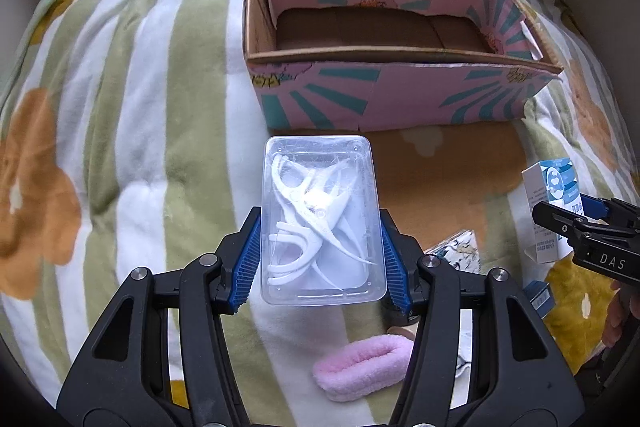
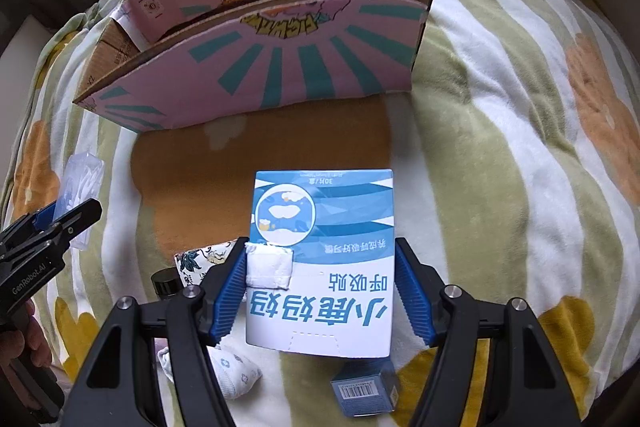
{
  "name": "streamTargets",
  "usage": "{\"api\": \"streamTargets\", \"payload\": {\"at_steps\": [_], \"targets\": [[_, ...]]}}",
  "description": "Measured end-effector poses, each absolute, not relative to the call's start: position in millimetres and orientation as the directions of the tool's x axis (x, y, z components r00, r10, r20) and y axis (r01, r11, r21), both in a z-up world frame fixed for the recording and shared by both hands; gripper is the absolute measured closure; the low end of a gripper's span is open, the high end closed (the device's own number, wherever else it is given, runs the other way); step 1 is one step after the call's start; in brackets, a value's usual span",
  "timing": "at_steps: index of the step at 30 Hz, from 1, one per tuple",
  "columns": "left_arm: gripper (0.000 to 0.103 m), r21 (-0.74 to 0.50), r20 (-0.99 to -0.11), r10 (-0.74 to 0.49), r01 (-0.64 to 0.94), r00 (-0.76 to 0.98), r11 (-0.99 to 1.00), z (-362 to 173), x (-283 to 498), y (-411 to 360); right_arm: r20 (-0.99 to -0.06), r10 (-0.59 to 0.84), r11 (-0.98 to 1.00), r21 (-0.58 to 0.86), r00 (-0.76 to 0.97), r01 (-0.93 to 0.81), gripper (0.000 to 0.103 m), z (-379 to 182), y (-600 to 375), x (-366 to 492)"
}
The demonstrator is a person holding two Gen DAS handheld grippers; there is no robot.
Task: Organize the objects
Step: 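Carry both items into the pink box and open both tools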
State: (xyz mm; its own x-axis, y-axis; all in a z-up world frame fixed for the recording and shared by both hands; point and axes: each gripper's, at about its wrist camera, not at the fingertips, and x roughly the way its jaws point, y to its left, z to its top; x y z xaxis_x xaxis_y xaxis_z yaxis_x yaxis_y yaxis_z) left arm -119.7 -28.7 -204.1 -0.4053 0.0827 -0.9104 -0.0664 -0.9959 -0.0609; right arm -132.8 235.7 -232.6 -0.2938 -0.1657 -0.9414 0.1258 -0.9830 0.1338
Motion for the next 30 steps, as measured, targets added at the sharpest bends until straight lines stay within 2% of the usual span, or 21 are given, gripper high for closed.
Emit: {"api": "streamTargets", "payload": {"at_steps": [7,16,23,30], "targets": [[0.052,-0.06,-0.884,0.094,-0.089,-0.458,-0.994,-154,-133,-20,-0.922,-0.172,-0.979,0.122,-0.347,0.163,0.038,-192,235,-152],[0.052,-0.014,-0.853,0.076,-0.122,-0.516,-0.992,-111,-213,-21,-0.88,-0.178,-0.966,0.07,-0.441,0.25,0.038,-142,222,-230],[0.052,-0.033,-0.874,0.098,-0.144,-0.475,-0.989,-132,-283,-10,-0.871,-0.226,-0.951,0.102,-0.435,0.291,0.038,-140,198,-292],[0.052,-0.044,-0.914,0.092,-0.128,-0.394,-0.991,-182,-323,2,-0.896,-0.257,-0.944,0.153,-0.363,0.291,0.038,-181,180,-329]]}}
